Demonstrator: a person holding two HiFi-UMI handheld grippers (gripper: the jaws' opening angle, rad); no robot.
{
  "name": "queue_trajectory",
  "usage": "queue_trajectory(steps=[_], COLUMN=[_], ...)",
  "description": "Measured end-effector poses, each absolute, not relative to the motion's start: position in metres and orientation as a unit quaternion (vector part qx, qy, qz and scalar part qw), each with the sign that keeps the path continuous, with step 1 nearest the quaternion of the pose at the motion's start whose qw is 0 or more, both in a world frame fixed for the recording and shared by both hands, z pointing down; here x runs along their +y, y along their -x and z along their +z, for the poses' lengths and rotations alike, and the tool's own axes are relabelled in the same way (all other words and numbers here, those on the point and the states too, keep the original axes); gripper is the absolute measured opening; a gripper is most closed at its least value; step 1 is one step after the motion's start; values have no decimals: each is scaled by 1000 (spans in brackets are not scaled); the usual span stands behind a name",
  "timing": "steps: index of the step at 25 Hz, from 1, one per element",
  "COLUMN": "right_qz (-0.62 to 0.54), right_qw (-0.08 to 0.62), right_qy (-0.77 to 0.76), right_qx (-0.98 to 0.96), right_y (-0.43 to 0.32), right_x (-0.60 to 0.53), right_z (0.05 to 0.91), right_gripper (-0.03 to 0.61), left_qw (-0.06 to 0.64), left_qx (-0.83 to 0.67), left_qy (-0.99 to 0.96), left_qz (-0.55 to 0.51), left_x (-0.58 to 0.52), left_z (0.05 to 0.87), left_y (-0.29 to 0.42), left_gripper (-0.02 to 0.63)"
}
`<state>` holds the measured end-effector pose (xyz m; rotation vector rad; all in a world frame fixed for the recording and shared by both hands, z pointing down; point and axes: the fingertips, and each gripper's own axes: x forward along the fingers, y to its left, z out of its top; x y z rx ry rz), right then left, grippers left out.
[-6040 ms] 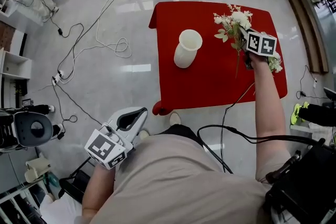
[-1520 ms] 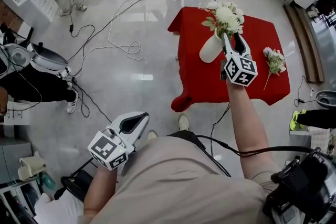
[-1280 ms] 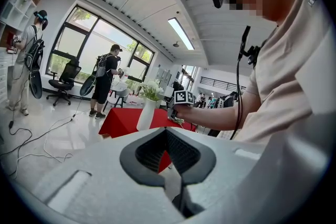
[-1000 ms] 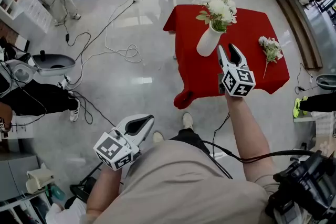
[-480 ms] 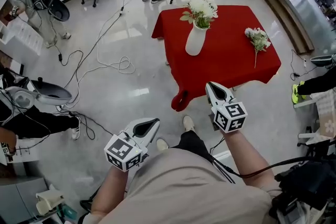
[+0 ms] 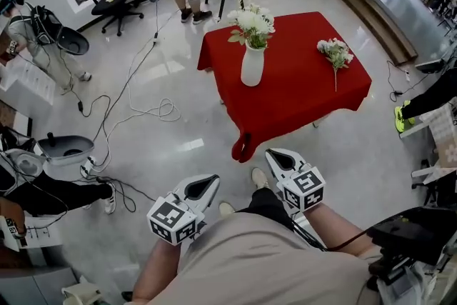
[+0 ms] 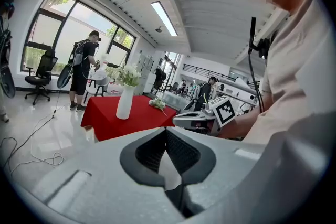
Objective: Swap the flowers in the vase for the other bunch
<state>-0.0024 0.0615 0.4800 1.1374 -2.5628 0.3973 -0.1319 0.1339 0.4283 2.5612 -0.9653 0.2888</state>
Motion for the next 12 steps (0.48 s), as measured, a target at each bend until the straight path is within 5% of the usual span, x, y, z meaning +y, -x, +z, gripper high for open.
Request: queue_trajectory(steps=[12], right_qz=[117], right_qw=[173], right_qy=[-365], right_qx=[-907], right_y=[29], right_x=[85], right_z=[475], right_gripper=[12], left_qw=[179], left_qx=[-342], left_qy=[-916], left_qz=[108], left_x=[155], left_z=[421], left_y=[140], left_gripper=[6])
